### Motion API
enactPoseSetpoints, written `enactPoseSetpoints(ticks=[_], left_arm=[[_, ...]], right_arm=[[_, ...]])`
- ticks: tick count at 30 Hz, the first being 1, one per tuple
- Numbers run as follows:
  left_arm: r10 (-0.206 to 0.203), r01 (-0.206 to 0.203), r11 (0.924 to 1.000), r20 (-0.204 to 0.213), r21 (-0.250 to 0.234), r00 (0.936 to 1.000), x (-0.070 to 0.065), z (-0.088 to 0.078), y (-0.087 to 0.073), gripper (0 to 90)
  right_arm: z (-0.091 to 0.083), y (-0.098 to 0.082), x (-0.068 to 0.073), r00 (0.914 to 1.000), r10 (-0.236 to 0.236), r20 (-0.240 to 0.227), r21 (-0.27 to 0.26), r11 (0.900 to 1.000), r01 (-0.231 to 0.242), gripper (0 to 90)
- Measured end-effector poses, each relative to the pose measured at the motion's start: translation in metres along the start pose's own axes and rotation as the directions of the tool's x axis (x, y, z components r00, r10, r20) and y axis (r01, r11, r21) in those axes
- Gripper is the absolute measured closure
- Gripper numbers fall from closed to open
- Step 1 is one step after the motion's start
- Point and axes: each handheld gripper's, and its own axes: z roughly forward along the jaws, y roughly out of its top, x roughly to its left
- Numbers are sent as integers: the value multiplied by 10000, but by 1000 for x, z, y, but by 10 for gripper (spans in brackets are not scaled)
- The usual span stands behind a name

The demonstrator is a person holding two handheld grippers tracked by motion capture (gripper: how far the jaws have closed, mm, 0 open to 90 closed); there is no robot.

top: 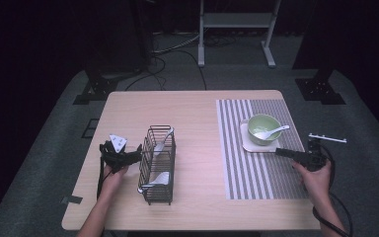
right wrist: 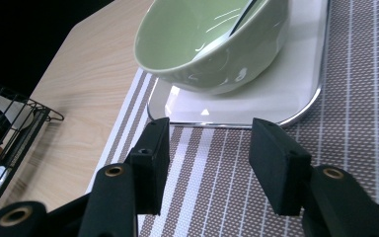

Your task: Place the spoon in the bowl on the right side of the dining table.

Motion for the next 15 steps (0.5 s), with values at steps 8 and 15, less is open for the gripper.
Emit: enactPoseSetpoints(ticks=[8,15], left_arm=[[4,-4,10000,-2,-1,10000,0,0,0,10],[-7,7,10000,-3,3,10000,0,0,0,9]], right_arm=[[1,-7,10,9993,-269,-253,117,9996,272,486],[2,-15,23,9966,-743,-346,277,9968,753,481]])
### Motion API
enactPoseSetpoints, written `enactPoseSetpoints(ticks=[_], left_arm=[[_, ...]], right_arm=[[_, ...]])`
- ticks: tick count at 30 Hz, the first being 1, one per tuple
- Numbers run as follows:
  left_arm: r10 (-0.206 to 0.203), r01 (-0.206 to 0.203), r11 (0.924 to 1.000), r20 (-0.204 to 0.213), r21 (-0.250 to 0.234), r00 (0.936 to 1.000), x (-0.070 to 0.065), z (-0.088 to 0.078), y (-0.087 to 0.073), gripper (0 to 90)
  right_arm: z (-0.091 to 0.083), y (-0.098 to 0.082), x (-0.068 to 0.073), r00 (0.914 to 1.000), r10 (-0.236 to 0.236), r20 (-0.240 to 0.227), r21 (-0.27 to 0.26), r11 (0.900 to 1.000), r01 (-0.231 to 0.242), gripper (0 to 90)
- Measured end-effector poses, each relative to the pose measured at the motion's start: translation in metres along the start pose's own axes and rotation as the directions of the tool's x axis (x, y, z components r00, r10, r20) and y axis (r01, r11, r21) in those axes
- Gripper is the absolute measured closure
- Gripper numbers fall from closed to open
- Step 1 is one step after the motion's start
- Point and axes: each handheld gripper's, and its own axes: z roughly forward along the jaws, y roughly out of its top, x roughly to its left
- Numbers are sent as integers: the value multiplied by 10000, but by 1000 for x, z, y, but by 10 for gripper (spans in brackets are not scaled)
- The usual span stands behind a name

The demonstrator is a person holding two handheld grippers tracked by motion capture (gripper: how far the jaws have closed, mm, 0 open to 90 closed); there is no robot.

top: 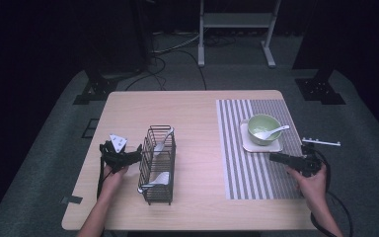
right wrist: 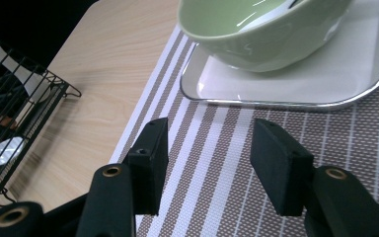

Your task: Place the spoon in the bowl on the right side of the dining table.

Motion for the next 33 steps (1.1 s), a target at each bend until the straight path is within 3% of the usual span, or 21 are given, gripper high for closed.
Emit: enactPoseSetpoints(ticks=[20,33], left_arm=[[21,-21,10000,-11,9,10000,0,0,0,9],[-19,19,10000,-15,-16,10000,0,0,0,10]], right_arm=[[10,-12,28,9941,-1084,11,528,9927,1082,458],[17,-19,49,9857,-1644,-363,773,9830,1668,440]])
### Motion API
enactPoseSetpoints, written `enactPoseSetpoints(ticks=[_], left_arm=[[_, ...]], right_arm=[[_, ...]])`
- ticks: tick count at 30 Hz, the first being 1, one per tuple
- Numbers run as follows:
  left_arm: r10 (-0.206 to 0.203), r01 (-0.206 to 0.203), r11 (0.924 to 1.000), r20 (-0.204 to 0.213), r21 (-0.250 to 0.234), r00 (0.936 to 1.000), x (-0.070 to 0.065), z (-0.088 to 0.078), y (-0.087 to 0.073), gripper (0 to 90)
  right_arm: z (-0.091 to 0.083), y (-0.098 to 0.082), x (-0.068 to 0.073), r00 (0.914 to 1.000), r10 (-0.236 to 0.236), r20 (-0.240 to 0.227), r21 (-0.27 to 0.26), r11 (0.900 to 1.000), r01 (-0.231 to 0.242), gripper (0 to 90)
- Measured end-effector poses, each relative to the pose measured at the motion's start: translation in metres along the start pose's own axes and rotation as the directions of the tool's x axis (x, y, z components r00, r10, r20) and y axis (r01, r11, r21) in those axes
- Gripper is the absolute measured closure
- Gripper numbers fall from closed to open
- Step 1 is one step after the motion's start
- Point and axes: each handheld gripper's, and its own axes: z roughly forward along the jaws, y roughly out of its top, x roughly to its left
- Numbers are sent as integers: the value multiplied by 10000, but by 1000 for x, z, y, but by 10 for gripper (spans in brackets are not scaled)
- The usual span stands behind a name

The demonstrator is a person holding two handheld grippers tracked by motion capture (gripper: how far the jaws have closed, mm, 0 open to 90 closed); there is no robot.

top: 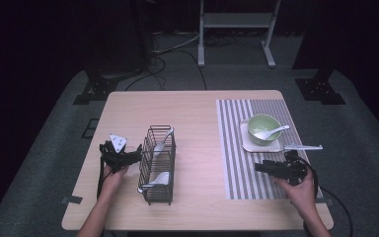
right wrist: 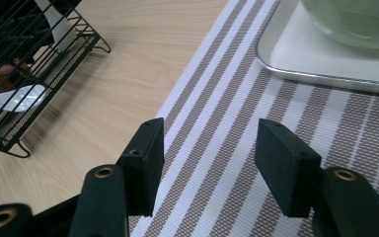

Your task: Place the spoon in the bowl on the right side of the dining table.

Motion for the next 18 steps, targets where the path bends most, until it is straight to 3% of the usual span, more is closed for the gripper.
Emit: enactPoseSetpoints(ticks=[10,18], left_arm=[[4,-4,10000,21,5,10000,0,0,0,9],[21,-21,10000,24,8,10000,0,0,0,10]], right_arm=[[8,-3,17,9979,-642,-85,290,9975,644,432],[12,-8,25,9960,-848,-270,286,9959,856,430]])
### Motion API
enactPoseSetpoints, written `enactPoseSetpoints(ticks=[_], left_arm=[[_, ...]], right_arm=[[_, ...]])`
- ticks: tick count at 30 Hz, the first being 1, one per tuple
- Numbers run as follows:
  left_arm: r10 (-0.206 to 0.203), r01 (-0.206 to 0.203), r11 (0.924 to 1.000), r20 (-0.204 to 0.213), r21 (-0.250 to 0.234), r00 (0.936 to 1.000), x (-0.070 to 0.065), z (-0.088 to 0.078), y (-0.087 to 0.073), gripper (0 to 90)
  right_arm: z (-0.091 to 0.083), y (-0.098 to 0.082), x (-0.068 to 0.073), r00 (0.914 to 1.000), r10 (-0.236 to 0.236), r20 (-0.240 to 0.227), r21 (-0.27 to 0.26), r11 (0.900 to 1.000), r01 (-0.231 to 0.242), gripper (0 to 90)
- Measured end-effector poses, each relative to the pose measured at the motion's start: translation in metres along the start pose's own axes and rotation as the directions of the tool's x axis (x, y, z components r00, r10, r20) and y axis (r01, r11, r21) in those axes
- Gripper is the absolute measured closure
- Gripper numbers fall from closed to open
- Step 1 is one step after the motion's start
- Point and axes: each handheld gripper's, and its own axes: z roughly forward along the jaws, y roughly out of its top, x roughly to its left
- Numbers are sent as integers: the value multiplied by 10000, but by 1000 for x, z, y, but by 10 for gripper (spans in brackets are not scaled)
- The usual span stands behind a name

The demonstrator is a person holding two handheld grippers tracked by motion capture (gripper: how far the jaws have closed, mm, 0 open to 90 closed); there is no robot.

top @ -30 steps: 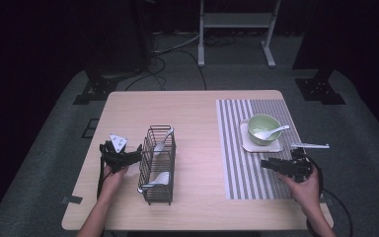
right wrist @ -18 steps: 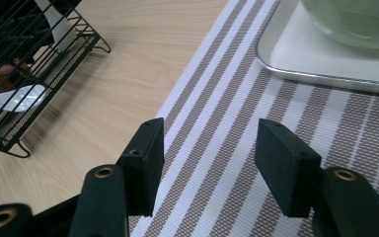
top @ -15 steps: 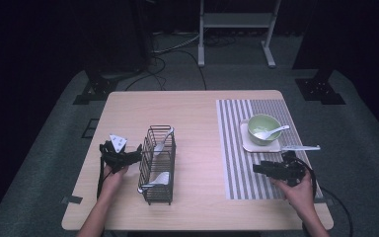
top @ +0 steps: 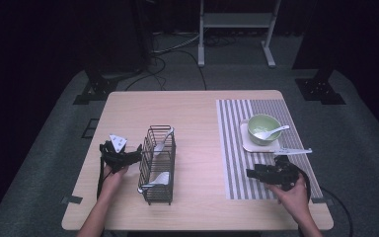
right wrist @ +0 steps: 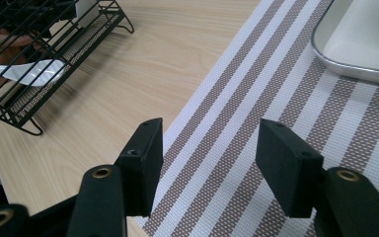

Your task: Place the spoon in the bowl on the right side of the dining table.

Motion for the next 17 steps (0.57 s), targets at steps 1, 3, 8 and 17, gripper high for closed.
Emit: enactPoseSetpoints(ticks=[1,3,8,17], left_arm=[[5,-5,10000,2,0,10000,0,0,0,10],[-3,3,10000,1,-1,10000,0,0,0,10],[16,-16,10000,9,25,10000,0,0,0,10],[-29,28,10000,77,86,10000,0,0,0,10]], right_arm=[[1,-1,0,10000,-52,-3,-5,10000,52,430],[2,-3,2,10000,-50,-12,4,10000,50,428],[7,-9,6,9997,-238,16,141,9996,238,426],[10,-15,12,9995,-286,-160,76,9996,287,408]])
